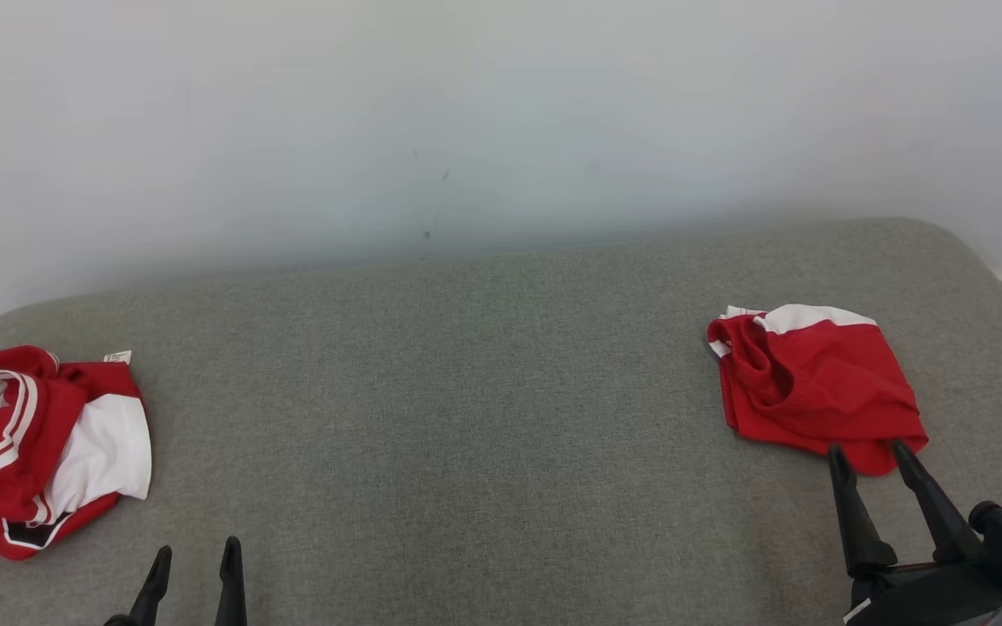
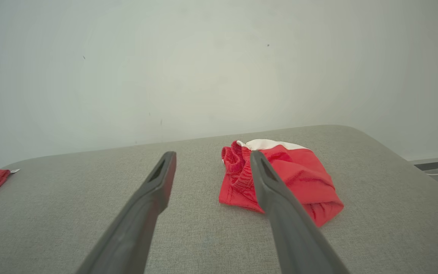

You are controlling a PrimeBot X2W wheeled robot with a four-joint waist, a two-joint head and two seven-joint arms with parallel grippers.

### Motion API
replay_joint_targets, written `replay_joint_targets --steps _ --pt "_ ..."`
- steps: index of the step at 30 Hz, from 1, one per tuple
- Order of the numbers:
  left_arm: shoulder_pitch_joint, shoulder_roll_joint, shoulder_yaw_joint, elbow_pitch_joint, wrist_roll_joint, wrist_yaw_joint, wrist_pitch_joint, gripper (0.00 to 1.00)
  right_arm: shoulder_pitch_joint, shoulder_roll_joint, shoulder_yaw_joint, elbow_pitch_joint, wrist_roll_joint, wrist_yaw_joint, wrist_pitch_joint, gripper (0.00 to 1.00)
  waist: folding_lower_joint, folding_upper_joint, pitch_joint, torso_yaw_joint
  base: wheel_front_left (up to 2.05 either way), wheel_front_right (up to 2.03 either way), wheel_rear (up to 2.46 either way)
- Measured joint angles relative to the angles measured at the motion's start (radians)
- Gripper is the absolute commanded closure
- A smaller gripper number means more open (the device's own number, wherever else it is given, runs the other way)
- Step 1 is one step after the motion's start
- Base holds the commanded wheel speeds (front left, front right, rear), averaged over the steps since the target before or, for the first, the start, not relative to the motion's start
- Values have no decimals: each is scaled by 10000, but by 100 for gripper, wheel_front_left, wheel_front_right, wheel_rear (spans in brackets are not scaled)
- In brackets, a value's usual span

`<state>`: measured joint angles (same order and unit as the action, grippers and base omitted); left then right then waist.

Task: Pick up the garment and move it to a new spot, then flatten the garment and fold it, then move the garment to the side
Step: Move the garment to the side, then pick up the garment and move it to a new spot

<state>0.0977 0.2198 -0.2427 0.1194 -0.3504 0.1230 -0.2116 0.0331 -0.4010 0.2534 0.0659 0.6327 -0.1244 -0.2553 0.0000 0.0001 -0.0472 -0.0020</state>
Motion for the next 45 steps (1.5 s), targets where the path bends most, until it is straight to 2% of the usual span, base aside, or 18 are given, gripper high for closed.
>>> replay_joint_targets --steps 14,24,31,37,45 --pt "-47 -77 303 253 88 2 -13 0 -18 378 -88 366 -420 -2 0 0 0 0 93 132 0 0 0" --pt "-440 -234 -127 263 261 2 -2 0 16 550 -222 474 -512 -2 0 0 0 0 80 622 0 0 0" --pt "-642 -192 -21 349 441 2 0 0 105 608 -318 560 -543 35 0 0 0 0 52 1374 0 0 0" --pt "-602 -169 29 194 740 10 2 0 -66 836 -88 746 -646 286 0 0 0 0 11 2142 0 0 0" --pt "-509 -104 589 115 825 10 33 0 -620 1074 263 1133 -792 619 0 0 0 0 -65 3122 0 0 0"
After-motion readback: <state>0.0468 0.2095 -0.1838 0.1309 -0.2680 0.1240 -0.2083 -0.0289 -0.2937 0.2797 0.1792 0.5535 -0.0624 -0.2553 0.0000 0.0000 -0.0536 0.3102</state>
